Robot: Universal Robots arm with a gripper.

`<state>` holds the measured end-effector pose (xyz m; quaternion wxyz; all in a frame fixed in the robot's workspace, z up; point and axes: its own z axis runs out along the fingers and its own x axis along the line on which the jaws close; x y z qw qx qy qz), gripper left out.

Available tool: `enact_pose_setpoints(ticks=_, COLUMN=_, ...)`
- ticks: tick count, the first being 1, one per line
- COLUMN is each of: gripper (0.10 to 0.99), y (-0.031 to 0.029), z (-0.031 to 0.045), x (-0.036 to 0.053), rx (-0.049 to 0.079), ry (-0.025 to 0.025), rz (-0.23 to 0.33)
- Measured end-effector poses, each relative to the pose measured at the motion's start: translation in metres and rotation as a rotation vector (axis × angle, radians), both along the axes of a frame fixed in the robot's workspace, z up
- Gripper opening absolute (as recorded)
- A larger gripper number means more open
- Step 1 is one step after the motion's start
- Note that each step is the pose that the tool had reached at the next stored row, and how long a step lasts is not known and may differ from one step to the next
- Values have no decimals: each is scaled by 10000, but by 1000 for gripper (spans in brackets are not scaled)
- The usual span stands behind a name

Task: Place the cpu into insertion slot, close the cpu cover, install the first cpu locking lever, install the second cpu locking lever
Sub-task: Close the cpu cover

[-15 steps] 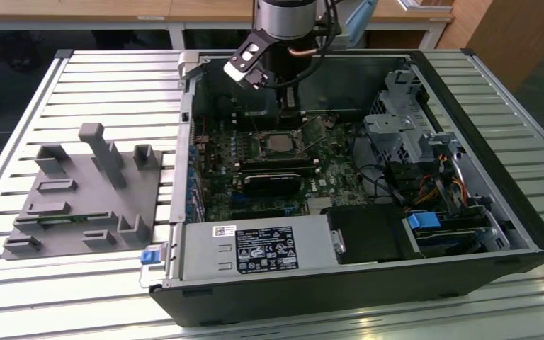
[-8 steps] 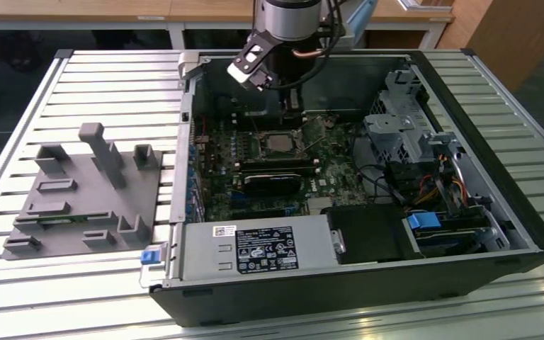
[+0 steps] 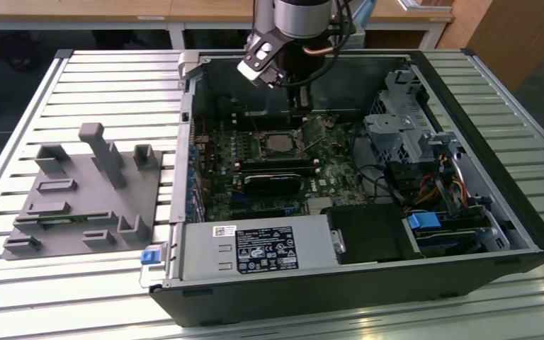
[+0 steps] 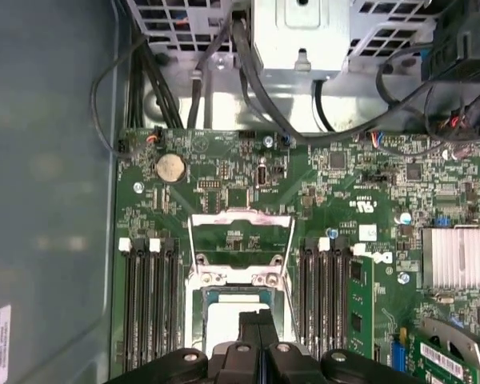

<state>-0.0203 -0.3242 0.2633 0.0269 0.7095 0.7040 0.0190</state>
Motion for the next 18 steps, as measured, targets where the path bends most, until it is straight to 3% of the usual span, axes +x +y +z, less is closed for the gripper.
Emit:
enact_pose_setpoints(ticks=11, gripper=110, y=0, z=2, x=265, rx=-1, ry=16, rz=1)
enact_pose_setpoints(ticks=14, gripper=110, y=0, z=-3, x=345, rx=8, ry=44, rz=17)
enact_pose_setpoints(ticks=18, gripper=110, y=0, z=-16, x=386, rx=40, ry=46, rz=300)
